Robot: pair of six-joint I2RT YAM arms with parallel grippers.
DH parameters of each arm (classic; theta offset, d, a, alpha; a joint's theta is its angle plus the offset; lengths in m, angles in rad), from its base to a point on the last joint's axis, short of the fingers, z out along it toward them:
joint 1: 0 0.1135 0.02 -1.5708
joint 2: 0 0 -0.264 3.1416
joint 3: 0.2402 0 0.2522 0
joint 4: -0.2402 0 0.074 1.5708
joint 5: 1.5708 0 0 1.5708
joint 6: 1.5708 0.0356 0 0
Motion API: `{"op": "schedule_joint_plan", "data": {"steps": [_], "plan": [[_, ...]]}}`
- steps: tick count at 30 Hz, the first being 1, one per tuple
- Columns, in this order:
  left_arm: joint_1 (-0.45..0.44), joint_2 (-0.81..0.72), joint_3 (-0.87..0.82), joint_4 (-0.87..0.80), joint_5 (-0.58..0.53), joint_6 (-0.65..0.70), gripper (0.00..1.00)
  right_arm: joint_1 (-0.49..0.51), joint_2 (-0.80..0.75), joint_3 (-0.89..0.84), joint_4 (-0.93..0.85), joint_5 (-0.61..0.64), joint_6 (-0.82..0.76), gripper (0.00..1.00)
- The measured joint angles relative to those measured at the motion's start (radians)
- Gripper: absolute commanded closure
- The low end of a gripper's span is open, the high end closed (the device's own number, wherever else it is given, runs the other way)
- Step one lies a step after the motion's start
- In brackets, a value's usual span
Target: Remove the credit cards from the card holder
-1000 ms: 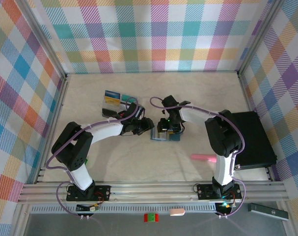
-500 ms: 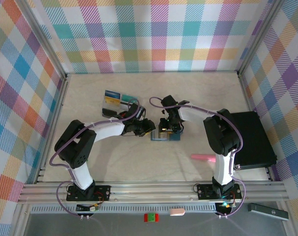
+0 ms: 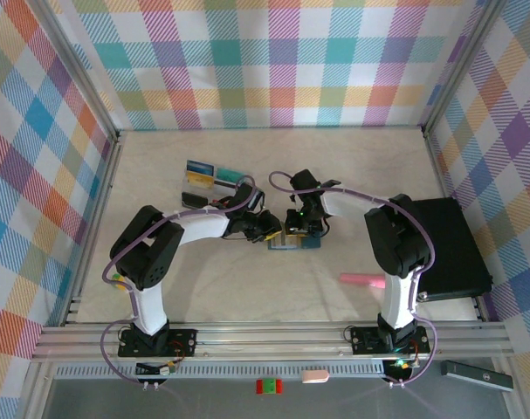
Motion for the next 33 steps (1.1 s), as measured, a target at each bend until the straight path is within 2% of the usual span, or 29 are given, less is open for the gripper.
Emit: {"op": "schedule_joint_plan", "data": {"steps": [6, 15, 26, 33], "plan": [[-0.003, 0.014, 0.001, 0.003, 0.001, -0.002, 0.78, -0.008, -0.01, -0.02, 0.024, -0.011, 0.001, 0.76], [-0.007, 0.027, 0.002, 0.025, 0.008, -0.002, 0.85, -0.008, -0.013, -0.03, 0.037, -0.022, 0.001, 0.76], [-0.009, 0.037, 0.017, 0.022, 0.007, 0.001, 0.8, -0.014, -0.014, -0.035, 0.044, -0.026, 0.001, 0.76], [-0.031, 0.046, 0.069, -0.065, -0.049, 0.058, 0.8, -0.021, -0.018, -0.043, 0.055, -0.032, 0.005, 0.77]]}}
